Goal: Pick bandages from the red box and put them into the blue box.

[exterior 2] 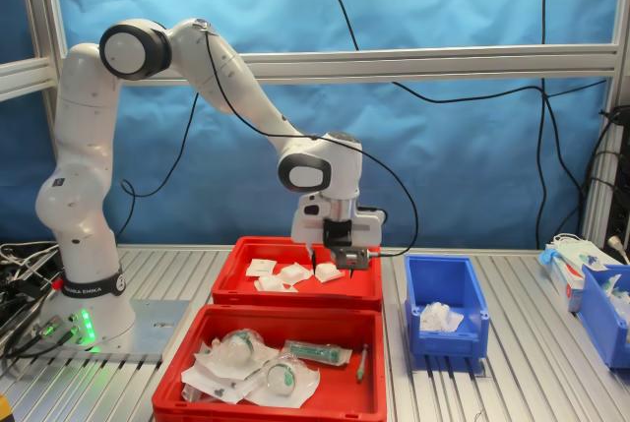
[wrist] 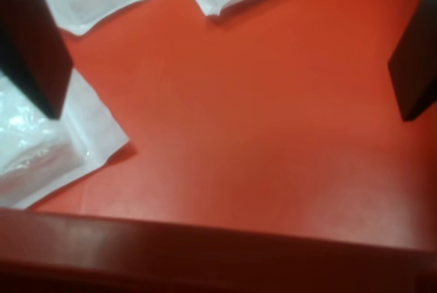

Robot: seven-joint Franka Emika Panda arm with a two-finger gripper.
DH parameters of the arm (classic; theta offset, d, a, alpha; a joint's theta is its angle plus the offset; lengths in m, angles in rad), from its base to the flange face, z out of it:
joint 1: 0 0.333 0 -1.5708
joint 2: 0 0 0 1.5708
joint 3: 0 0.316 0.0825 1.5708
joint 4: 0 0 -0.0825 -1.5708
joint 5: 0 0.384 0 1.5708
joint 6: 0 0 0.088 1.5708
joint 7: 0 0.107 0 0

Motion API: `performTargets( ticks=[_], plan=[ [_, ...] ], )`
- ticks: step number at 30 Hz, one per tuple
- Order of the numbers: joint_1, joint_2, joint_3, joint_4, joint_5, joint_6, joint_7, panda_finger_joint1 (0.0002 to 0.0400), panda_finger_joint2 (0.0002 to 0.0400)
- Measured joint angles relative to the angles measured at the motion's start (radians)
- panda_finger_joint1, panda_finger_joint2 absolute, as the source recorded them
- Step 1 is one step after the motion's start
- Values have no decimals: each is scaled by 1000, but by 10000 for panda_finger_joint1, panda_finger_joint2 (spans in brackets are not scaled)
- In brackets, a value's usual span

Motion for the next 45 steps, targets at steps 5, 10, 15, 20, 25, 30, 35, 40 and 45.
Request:
performTargets(
  ticks=[5,10,15,20,25,30,35,40,45],
  plan=[
    [0,0,-7,-22,-4,22,0,400,400],
    [1,0,-8,-50,-6,49,0,400,400],
    [6,0,-8,-80,-6,85,0,400,400],
    [17,0,-8,-111,-7,120,0,400,400],
    [26,0,-8,-129,-7,133,0,400,400],
    [36,0,-8,-144,-7,141,0,400,400],
    [44,0,-8,-147,-7,144,0,400,400],
    [55,0,-8,-157,-7,145,0,400,400],
    [60,-3,-8,-179,-7,150,0,400,400]
  ],
)
